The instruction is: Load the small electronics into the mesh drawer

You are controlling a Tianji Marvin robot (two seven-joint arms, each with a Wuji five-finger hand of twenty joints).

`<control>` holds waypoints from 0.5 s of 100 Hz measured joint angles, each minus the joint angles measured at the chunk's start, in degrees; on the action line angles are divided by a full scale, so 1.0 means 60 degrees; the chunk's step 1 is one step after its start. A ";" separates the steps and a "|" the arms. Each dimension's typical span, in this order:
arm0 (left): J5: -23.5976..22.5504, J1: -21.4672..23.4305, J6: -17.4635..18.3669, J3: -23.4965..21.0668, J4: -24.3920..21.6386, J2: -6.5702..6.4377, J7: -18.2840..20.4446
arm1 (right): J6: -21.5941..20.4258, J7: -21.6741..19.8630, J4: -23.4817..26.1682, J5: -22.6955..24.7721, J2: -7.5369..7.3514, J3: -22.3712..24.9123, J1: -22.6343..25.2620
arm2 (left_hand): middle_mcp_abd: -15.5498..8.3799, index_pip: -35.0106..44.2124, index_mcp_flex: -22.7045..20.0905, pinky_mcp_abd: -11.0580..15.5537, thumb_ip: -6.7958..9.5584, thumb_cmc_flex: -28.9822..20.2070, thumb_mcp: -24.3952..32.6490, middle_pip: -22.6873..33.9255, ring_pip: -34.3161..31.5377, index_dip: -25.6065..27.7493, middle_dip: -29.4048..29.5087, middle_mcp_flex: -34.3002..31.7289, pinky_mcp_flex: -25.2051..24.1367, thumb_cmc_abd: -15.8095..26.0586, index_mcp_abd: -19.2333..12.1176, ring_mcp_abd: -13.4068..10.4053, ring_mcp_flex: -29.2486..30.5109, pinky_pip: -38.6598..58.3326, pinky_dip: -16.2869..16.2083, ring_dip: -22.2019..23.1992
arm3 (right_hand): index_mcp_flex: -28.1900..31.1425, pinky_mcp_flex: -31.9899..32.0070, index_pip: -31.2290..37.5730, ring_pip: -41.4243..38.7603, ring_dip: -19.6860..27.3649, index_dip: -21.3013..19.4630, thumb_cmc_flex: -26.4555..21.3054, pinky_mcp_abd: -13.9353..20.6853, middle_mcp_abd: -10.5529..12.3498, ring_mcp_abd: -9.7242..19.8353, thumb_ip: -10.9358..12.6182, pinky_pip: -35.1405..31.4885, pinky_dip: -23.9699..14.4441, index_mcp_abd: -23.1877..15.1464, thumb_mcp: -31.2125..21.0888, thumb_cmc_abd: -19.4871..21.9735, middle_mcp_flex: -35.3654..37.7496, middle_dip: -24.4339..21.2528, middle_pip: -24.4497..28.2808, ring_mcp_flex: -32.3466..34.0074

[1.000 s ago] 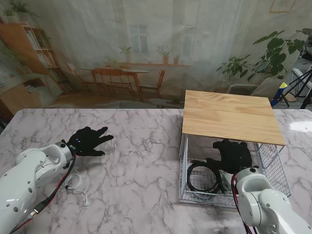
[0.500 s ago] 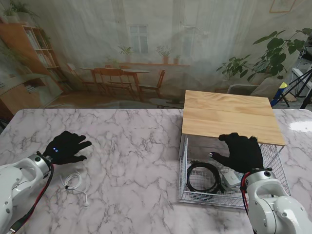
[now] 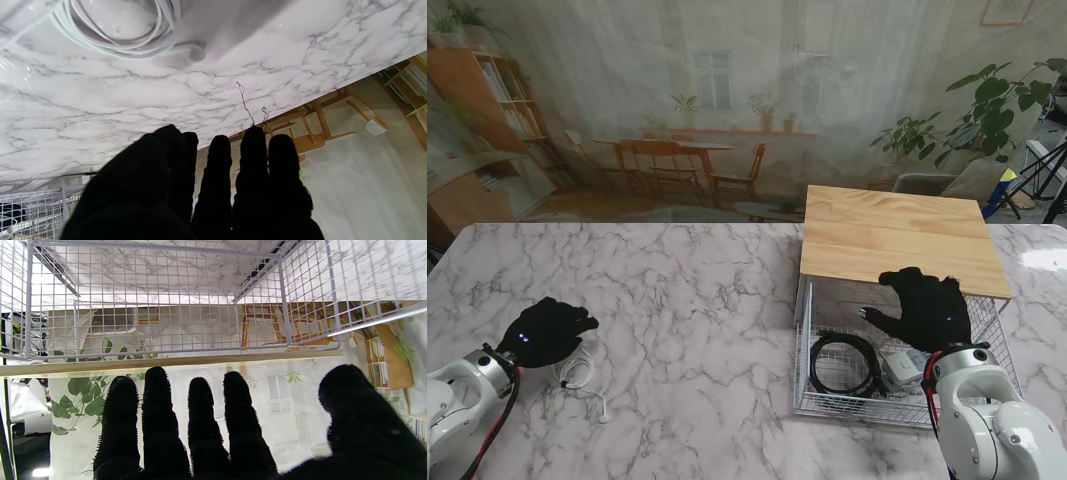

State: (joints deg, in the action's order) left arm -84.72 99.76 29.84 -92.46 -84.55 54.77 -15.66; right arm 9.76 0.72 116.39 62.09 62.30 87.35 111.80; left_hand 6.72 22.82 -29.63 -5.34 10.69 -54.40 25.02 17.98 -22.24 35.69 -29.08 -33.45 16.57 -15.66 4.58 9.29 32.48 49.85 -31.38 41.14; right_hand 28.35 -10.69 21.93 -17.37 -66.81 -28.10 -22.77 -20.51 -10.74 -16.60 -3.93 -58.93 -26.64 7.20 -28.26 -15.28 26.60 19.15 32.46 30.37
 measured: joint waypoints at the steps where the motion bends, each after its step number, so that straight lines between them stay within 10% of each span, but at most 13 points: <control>1: 0.0000 0.0000 0.0001 0.0012 0.0015 -0.0003 -0.0008 | 0.0000 0.0001 0.0004 0.0000 0.0001 0.0005 0.0003 | 0.0000 0.0010 0.0000 0.0006 -0.0023 -0.0001 0.0000 0.0001 -0.0021 0.0001 0.0000 0.0000 0.0007 0.0008 -0.0020 -0.0015 0.0004 0.0003 0.0000 0.0001 | 0.0000 0.0000 0.0000 0.0000 0.0000 0.0000 0.0000 0.0000 0.0000 0.0000 0.0000 0.0000 0.0000 0.0000 0.0000 0.0000 0.0000 0.0000 0.0000 0.0000; 17: -0.0224 -0.0009 -0.0020 0.0212 0.0279 -0.0079 -0.0243 | 0.0000 0.0080 0.0056 -0.0023 0.0018 0.0106 0.0095 | -0.0120 -0.0057 0.0018 0.0115 -0.0326 -0.0003 -0.0413 0.0176 -0.0028 -0.0510 -0.0128 0.0255 -0.0065 -0.0055 -0.0750 -0.0099 -0.0026 0.0006 -0.0099 0.0104 | 0.0000 0.0002 0.0000 0.0000 0.0000 -0.0003 -0.0001 -0.0003 0.0000 0.0000 0.0000 0.0001 0.0003 0.0000 0.0000 0.0000 -0.0001 0.0000 0.0000 0.0000; 29: -0.0517 0.0005 -0.0034 0.0273 0.0343 -0.0142 -0.0242 | 0.0001 0.0114 0.0065 -0.0058 0.0023 0.0127 0.0125 | -0.0256 -0.0431 0.0168 0.0175 -0.0326 0.0264 -0.0285 -0.0999 0.0954 -0.1220 0.0970 0.1207 -0.0474 -0.0060 -0.1283 -0.0338 -0.0567 -0.0537 -0.0010 -0.1241 | 0.0000 0.0005 0.0001 0.0000 0.0000 -0.0021 -0.0005 -0.0005 -0.0001 0.0000 0.0000 0.0001 0.0006 0.0000 0.0000 0.0000 -0.0002 0.0000 0.0000 0.0000; 50: -0.0603 -0.0053 -0.0059 0.0556 0.0558 -0.0249 -0.0220 | 0.0076 0.0142 0.0059 -0.0136 0.0027 0.0097 0.0125 | -0.0673 -0.1031 0.0618 0.0463 0.0033 0.0773 0.0276 -0.1443 0.1578 -0.1763 0.2322 0.1809 -0.0614 -0.0073 -0.1332 -0.0814 -0.0642 -0.0976 0.0504 -0.2530 | 0.0000 0.0021 0.0001 0.0000 0.0000 -0.0024 -0.0079 -0.0006 -0.0002 0.0000 0.0000 0.0017 0.0013 0.0000 0.0000 0.0000 -0.0001 0.0000 0.0000 0.0000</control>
State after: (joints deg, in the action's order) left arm -88.34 99.44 29.48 -89.13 -81.21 53.27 -16.99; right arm 10.22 1.58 116.75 61.27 62.46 87.93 112.55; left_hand 2.68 16.63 -25.92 -2.56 10.88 -49.76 26.68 9.33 -12.77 25.11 -15.15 -22.59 12.88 -16.09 -3.41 4.40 28.63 44.00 -28.36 25.96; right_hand 28.35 -10.57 21.94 -17.37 -66.81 -28.25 -23.25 -20.55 -10.76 -16.60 -3.93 -58.83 -26.56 7.20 -28.26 -15.28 26.59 19.15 32.46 30.37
